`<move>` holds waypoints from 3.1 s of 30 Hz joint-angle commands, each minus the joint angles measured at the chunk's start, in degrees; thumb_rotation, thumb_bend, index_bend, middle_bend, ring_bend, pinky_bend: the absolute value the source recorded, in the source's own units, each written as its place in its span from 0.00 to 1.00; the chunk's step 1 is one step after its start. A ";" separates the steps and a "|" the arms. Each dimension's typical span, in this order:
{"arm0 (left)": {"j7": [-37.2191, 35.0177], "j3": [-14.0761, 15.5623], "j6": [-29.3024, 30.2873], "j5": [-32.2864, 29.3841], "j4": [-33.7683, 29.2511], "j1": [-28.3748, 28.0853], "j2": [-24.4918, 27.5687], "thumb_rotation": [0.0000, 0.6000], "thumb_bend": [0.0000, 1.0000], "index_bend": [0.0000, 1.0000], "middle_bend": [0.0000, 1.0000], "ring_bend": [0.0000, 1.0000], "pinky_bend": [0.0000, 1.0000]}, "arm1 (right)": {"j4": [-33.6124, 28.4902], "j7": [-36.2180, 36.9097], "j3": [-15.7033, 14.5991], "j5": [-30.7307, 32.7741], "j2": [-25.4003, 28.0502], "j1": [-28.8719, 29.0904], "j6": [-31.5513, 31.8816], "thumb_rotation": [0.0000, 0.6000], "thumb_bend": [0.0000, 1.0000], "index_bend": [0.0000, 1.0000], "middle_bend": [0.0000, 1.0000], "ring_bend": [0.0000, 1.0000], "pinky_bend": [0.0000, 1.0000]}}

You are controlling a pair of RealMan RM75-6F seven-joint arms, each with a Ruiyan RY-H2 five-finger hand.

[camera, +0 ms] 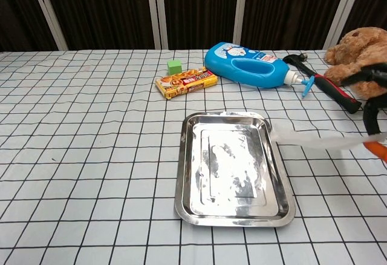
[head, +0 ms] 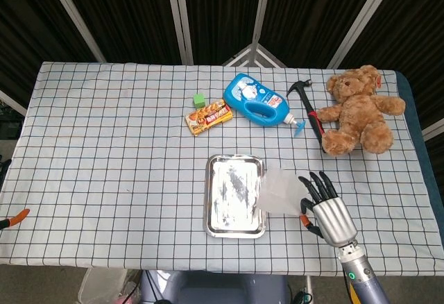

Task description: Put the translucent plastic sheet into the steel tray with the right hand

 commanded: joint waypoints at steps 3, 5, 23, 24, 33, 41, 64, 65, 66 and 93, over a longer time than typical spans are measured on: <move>-0.05 0.00 -0.09 -0.04 0.00 -0.02 0.03 1.00 0.00 0.00 0.00 0.00 0.00 | -9.64 -5.76 4.82 0.86 2.48 4.12 -2.62 1.00 0.50 0.66 0.17 0.00 0.00; -0.04 -0.01 -0.15 -0.07 0.01 -0.06 0.03 1.00 0.00 0.00 0.00 0.00 0.00 | -11.98 -6.82 5.86 1.65 2.27 4.99 -3.49 1.00 0.50 0.66 0.17 0.00 0.00; -0.68 0.30 -0.27 0.58 0.10 -0.14 0.16 1.00 0.00 0.00 0.00 0.00 0.00 | -9.12 -6.72 -1.84 1.21 -5.28 4.63 -6.59 1.00 0.50 0.66 0.17 0.00 0.00; -0.63 0.30 -0.32 0.53 0.14 -0.15 0.16 1.00 0.00 0.00 0.00 0.00 0.00 | -7.65 -5.90 -2.32 1.09 -5.25 4.69 -6.96 1.00 0.50 0.66 0.17 0.00 0.00; -0.14 0.17 -0.46 0.12 0.03 -0.22 0.06 1.00 0.00 0.00 0.00 0.00 0.00 | -0.14 -0.06 -2.85 1.74 -6.50 6.19 -9.59 1.00 0.50 0.66 0.17 0.00 0.00; -0.18 0.07 -0.56 -0.16 -0.04 -0.24 0.12 1.00 0.00 0.00 0.00 0.00 0.00 | 1.80 -0.48 -2.94 2.29 -9.47 6.78 -10.74 1.00 0.50 0.66 0.17 0.00 0.00; -0.42 0.06 -0.66 -0.33 -0.26 -0.22 0.23 1.00 0.00 0.00 0.00 0.00 0.00 | 4.18 -6.27 -0.13 6.72 -14.36 7.40 -11.48 1.00 0.50 0.66 0.17 0.00 0.00; -0.43 0.06 -0.67 -0.33 -0.26 -0.23 0.23 1.00 0.00 0.00 0.00 0.00 0.00 | 4.24 -6.71 0.07 7.02 -14.59 7.47 -11.57 1.00 0.50 0.66 0.17 0.00 0.00; -0.44 0.05 -0.70 -0.37 -0.26 -0.23 0.24 1.00 0.00 0.00 0.00 0.00 0.00 | 4.27 -6.98 0.17 7.22 -14.73 7.53 -11.66 1.00 0.50 0.66 0.17 0.00 0.00; -0.77 0.06 -0.82 -0.41 -0.42 -0.26 0.36 1.00 0.00 0.00 0.00 0.00 0.00 | -0.50 -10.26 -0.91 5.24 -15.28 7.49 -9.29 1.00 0.45 0.20 0.12 0.00 0.00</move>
